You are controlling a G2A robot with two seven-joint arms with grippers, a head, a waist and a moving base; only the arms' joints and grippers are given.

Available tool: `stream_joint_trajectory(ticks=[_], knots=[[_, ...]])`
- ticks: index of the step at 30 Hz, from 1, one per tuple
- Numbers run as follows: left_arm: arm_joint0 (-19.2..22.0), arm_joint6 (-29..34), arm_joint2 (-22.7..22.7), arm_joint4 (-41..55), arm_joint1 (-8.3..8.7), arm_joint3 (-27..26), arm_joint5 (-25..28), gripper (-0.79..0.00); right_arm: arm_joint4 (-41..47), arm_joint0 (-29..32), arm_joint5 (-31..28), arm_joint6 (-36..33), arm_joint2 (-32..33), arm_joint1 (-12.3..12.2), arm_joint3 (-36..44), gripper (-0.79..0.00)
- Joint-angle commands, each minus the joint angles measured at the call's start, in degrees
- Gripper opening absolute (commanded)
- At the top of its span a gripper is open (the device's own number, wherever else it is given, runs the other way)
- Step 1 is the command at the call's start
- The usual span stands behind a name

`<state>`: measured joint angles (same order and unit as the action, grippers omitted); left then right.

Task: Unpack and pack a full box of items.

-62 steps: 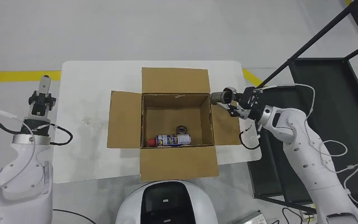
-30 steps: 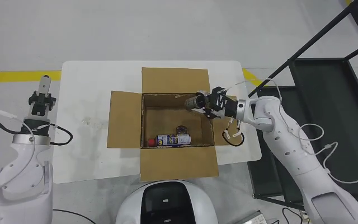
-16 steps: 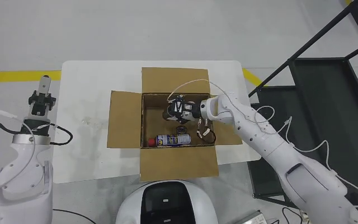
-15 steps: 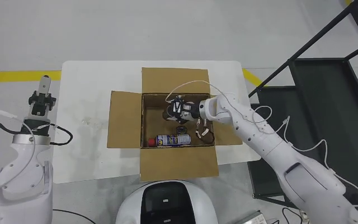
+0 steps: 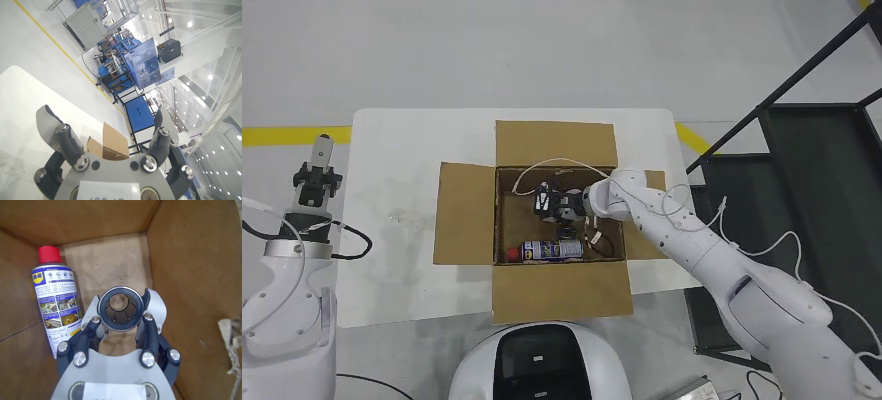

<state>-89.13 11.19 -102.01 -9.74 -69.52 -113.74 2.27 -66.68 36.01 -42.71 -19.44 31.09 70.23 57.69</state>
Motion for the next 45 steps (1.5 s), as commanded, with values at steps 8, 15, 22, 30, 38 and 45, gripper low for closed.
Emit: stream_joint_trajectory(ticks=[8,15,22,30,38,45], knots=[[0.0,0.0,0.0,0.0,0.0,0.0,0.0,0.0,-1.1,-0.8,-1.7,3.4,-0.7,1.5,-3.7,0.0],[0.0,0.0,0.0,0.0,0.0,0.0,0.0,0.0,-5.2,0.3,-5.3,15.0,3.7,-0.7,0.4,0.0],[-0.2,0.8,0.0,-0.1,0.04,0.7,-0.6,0.0,-4.4,8.2,-15.3,22.6,15.9,-7.0,13.7,0.0],[1.7,15.3,-0.4,-7.3,1.46,8.1,5.9,0.0,4.4,19.9,-15.3,13.3,27.5,-14.8,29.3,0.0],[7.0,24.8,3.5,0.6,1.92,18.9,15.3,0.0,22.1,29.4,-15.3,6.9,37.3,-20.6,33.0,0.0],[10.7,25.1,7.3,5.2,1.72,24.6,19.5,0.0,24.5,31.2,-15.3,6.1,39.6,-21.8,32.7,0.0]])
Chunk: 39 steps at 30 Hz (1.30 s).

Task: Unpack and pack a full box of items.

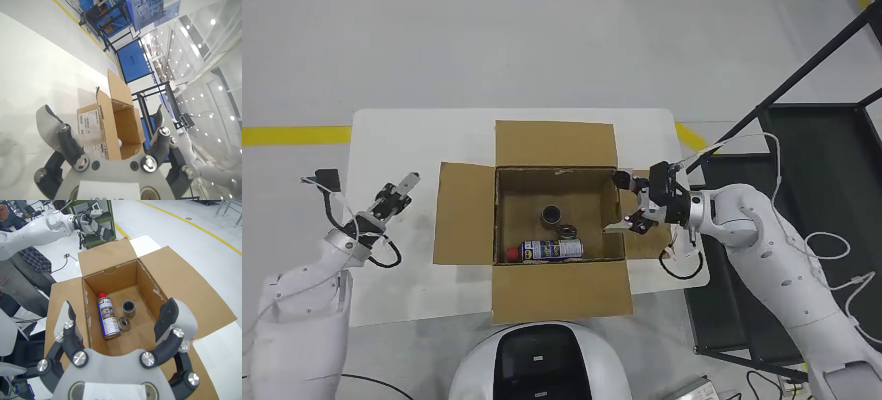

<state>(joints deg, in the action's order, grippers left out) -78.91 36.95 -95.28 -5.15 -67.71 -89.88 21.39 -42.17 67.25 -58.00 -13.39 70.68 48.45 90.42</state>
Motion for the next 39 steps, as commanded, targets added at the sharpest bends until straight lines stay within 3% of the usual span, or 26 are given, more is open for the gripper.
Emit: stream_joint_trajectory(ticks=[1,13,17,20,28,34,39], knots=[[0.4,-0.7,0.6,0.6,-0.09,0.7,0.4,0.0,0.0,0.0,0.0,0.0,0.0,0.0,0.0,0.0],[0.4,-0.7,0.6,0.6,-0.09,0.7,0.4,0.0,0.0,0.0,0.0,0.0,0.0,0.0,0.0,0.0],[0.1,2.5,1.2,2.0,0.11,1.1,-3.7,0.0,3.1,0.3,0.6,-1.5,0.2,-0.1,-0.2,0.0],[1.9,8.4,1.6,5.4,0.42,3.0,-7.1,0.0,8.8,0.5,0.0,-6.2,1.9,-1.0,-1.6,0.0],[7.8,18.9,3.8,13.4,0.83,9.2,-7.0,0.0,33.6,5.9,0.3,-20.6,10.9,-4.9,-7.1,0.0],[11.1,22.0,7.1,18.6,0.58,13.0,-5.8,0.0,47.8,9.3,5.8,-28.7,15.8,-6.8,-13.1,0.0],[11.7,22.8,8.3,22.8,0.48,11.7,-4.7,0.0,52.6,9.0,10.0,-32.9,13.8,-6.8,-17.9,0.0]])
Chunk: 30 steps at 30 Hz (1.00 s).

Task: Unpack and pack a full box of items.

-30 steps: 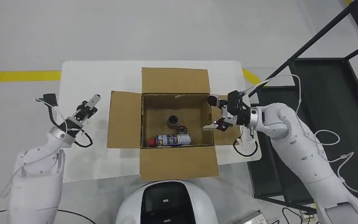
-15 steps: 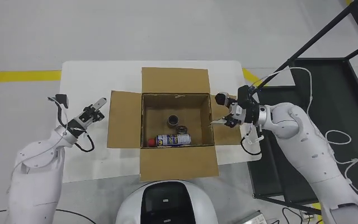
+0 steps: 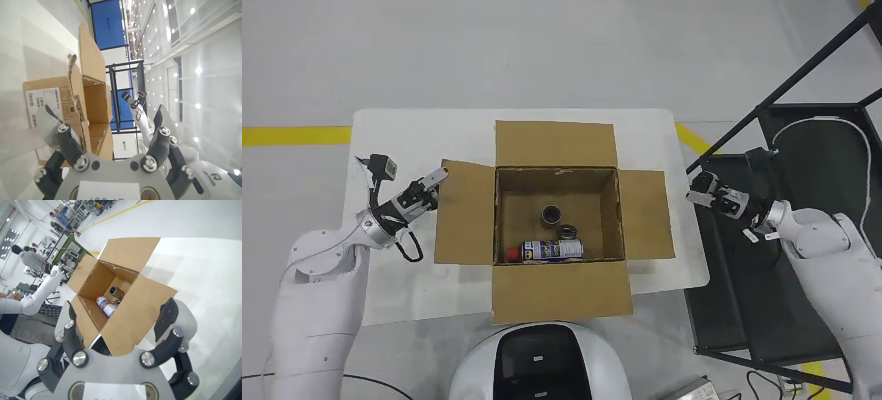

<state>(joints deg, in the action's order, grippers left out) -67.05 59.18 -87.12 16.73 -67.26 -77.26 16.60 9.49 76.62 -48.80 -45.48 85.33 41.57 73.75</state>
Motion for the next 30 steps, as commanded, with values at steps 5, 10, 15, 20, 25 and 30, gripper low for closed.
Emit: stream_joint_trajectory(ticks=[5,10,15,20,25,30], knots=[[-1.3,3.6,1.0,4.8,0.19,-5.4,-1.0,0.0,3.6,-4.1,3.5,-3.1,-6.7,1.5,-7.5,0.0],[0.2,0.7,5.1,2.7,-0.26,-6.0,0.2,0.0,9.3,-8.7,4.2,-7.9,-13.0,3.3,-12.7,0.0],[2.7,-2.9,10.5,0.3,-1.06,-4.3,1.4,0.0,13.0,-12.4,2.8,-11.5,-17.0,4.9,-16.4,0.0],[4.8,-4.9,13.4,-2.9,-1.4,-1.7,1.8,0.0,16.6,-12.5,2.2,-12.2,-18.4,5.2,-14.2,0.0],[6.1,-6.8,15.1,-4.9,-1.59,0.0,2.6,0.0,21.4,-9.7,1.4,-11.4,-17.2,3.9,-6.1,0.0],[6.7,-7.9,15.6,-7.3,-1.48,1.2,3.2,0.0,24.3,-7.6,2.0,-12.1,-16.8,2.6,4.2,0.0]])
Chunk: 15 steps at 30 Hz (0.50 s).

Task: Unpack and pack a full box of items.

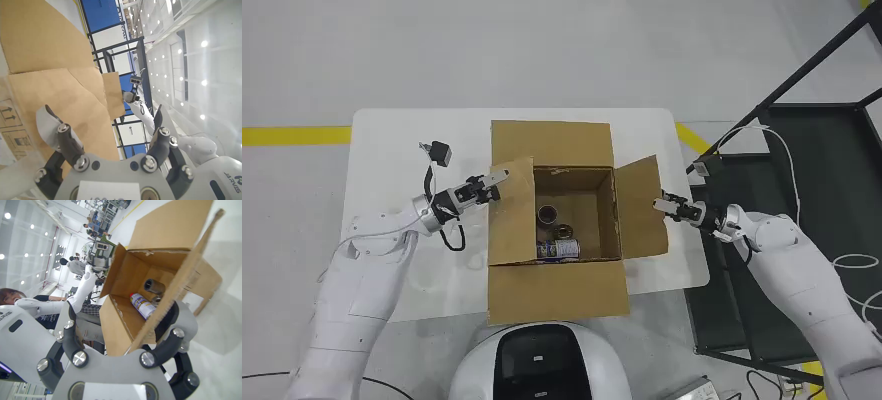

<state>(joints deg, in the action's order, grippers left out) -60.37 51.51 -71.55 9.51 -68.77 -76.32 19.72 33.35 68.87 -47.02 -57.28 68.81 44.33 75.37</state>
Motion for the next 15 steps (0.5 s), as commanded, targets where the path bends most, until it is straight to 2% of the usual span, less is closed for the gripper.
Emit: stream_joint_trajectory(ticks=[1,7,15], knots=[[0.2,-0.3,0.0,-0.3,0.06,0.4,0.2,0.0,1.1,0.3,0.3,-0.3,-0.5,-0.3,4.2,0.0],[0.1,-1.3,0.0,-1.3,0.24,0.2,0.4,0.0,-2.1,-3.1,2.0,-2.0,-5.9,0.1,7.9,0.0],[-0.9,-4.3,0.7,-7.9,0.62,-1.4,1.2,0.0,-11.7,-11.7,1.7,-1.3,-14.6,3.2,3.0,0.0]])
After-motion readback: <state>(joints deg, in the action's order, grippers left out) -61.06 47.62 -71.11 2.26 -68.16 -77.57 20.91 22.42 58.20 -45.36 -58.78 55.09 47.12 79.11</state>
